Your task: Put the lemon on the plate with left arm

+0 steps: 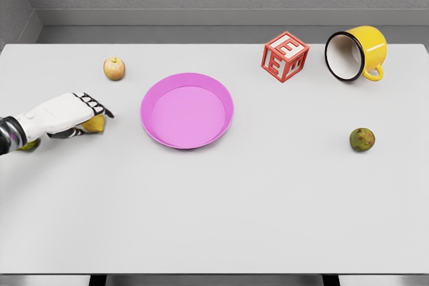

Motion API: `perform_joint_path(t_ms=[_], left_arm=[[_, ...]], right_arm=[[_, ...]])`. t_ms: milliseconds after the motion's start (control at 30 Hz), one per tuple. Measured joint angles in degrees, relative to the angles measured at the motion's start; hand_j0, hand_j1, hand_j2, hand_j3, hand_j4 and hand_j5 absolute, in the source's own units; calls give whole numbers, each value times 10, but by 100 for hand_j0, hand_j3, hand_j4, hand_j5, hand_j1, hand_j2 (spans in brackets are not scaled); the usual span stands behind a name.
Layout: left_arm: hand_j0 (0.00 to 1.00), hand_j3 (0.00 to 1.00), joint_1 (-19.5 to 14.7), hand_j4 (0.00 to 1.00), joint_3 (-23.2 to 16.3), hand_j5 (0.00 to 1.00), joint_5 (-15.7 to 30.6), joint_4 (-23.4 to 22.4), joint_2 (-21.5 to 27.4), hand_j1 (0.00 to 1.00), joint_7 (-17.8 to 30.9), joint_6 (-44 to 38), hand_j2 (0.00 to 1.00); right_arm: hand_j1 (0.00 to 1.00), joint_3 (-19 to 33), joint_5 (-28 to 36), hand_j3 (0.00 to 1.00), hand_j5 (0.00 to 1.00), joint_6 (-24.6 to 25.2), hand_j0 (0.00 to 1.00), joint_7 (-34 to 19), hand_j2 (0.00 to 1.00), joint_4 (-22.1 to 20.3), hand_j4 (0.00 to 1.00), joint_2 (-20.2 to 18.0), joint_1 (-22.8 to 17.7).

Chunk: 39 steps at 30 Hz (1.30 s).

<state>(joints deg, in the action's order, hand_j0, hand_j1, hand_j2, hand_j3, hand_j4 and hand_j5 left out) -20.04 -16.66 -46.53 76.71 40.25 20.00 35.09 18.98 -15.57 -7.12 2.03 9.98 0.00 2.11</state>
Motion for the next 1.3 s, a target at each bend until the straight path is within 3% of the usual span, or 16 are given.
perform_joint_path(t_ms=[67,267,867,1300], left_arm=[[61,61,0,61,0,61,0,0,2,61,1,0,61],[52,52,-1,52,-1,52,0,0,3,52,2,0,52],[48,48,-33,48,8,48,39,29,-8,48,2,0,48],[48,48,-47,48,5,48,46,33,-108,48,9,1,48]], right_arm=[[100,0,0,100,100,0,100,0,100,0,100,0,0],[100,0,0,100,100,0,100,0,100,0,100,0,0],[100,0,0,100,100,0,100,0,100,0,100,0,0],[100,0,0,100,100,0,100,0,100,0,100,0,0]])
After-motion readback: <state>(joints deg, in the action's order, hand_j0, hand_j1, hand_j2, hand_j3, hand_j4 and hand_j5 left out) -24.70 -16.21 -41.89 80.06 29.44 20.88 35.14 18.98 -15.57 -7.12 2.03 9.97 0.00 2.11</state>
